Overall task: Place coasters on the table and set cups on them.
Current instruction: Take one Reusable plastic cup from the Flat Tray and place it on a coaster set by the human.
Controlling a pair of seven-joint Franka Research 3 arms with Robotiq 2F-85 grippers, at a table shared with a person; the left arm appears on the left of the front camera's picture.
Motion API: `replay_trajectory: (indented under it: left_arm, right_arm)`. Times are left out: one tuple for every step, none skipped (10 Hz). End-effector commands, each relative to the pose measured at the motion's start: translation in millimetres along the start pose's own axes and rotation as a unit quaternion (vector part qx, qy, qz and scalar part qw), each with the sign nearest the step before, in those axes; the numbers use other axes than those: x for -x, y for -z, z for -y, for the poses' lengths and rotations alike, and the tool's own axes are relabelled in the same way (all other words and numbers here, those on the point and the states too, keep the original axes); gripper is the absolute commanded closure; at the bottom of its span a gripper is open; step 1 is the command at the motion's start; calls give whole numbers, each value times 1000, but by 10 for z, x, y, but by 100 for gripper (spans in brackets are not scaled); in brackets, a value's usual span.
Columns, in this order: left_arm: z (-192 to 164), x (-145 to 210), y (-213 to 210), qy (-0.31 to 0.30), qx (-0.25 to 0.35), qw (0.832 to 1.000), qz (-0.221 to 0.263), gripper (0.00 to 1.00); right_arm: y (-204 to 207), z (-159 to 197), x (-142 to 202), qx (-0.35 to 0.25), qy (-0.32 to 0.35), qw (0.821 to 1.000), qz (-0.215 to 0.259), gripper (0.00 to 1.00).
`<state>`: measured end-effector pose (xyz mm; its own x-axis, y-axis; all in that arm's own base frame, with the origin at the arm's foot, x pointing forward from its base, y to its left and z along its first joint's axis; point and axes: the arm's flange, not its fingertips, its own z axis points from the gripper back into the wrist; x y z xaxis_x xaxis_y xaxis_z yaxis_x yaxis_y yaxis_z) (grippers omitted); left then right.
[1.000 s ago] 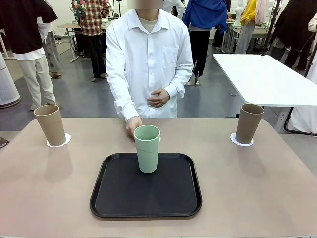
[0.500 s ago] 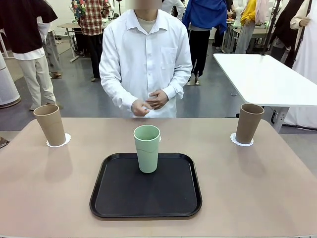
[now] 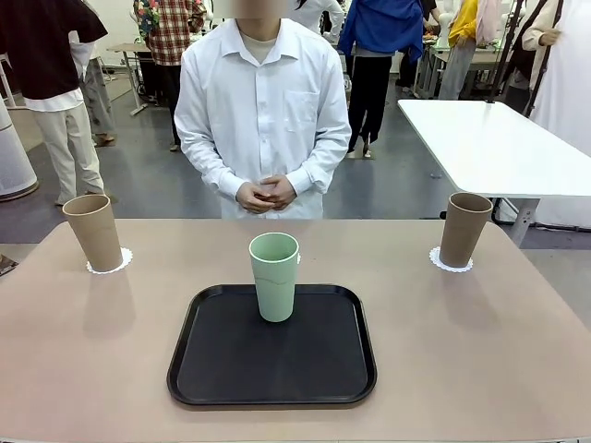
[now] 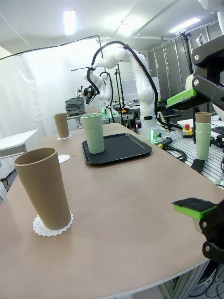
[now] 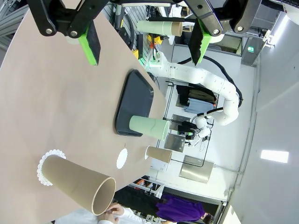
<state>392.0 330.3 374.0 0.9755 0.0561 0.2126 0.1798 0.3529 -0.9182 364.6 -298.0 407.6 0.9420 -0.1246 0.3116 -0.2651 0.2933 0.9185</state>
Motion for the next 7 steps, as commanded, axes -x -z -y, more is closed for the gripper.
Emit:
replay_trajectory:
  left_arm:
    - [29,16,-11,3,3,1000,1,0]
    - [29,16,-11,3,3,1000,1,0]
    - [29,16,-11,3,3,1000,1,0]
    - [29,16,-11,3,3,1000,1,0]
    - [29,16,-11,3,3,1000,1,0]
    - [29,16,-11,3,3,1000,1,0]
    - [29,16,-11,3,3,1000,1,0]
  right_arm:
    - [-2,0,-1,0,2,1000,0,0]
    - [-2,0,-1,0,2,1000,0,0]
    - [-2,0,-1,0,2,1000,0,0]
    - [-2,0,-1,0,2,1000,0,0]
    - [-2,0,-1,0,2,1000,0,0]
    - [-2,0,-1,0,2,1000,0,0]
    - [-2,0,-1,0,2,1000,0,0]
